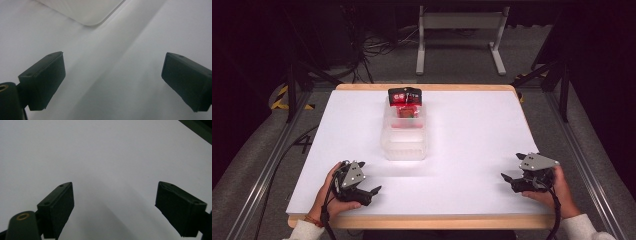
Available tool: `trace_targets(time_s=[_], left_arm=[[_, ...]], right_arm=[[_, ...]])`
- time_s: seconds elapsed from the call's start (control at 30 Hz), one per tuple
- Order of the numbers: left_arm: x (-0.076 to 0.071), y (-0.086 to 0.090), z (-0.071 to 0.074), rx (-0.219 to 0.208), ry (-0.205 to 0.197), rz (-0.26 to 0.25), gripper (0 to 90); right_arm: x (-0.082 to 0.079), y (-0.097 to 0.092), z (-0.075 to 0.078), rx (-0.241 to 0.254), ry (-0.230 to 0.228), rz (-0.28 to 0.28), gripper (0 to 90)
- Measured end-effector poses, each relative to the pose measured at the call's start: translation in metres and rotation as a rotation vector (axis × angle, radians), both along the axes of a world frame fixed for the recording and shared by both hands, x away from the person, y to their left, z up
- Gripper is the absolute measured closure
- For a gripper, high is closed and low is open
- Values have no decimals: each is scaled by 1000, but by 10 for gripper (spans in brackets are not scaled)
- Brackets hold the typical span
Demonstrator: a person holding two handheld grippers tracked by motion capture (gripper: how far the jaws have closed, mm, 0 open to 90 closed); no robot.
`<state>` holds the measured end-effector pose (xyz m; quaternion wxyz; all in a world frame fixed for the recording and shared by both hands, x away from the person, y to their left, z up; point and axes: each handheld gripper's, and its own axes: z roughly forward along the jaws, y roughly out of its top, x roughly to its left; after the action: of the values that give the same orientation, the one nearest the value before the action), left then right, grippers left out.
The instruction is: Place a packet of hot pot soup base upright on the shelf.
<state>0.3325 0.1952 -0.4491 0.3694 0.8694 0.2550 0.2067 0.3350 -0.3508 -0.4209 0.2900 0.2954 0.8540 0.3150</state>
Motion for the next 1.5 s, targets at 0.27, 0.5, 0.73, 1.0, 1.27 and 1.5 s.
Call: trace_targets(time_s=[0.27, 0.5, 0.73, 1.0, 1.27, 1.5], left_arm=[[-1, 2, 0, -8, 0, 0, 56], [-5, 7, 0, -33, -1, 3, 56], [-9, 11, 1, -74, -6, 7, 56], [-11, 15, 2, -90, -11, 16, 56], [-11, 13, 2, -89, -8, 10, 56], [-11, 13, 2, -91, -10, 9, 56]], right_arm=[[-18, -21, -10, 71, -16, -62, 133], [-31, -31, -12, 98, -26, -93, 120], [-40, -40, -13, 120, -41, -125, 108], [-47, -46, -13, 137, -53, -150, 104], [-49, -46, -14, 134, -51, -149, 103], [-49, -39, -15, 114, -53, -132, 102]])
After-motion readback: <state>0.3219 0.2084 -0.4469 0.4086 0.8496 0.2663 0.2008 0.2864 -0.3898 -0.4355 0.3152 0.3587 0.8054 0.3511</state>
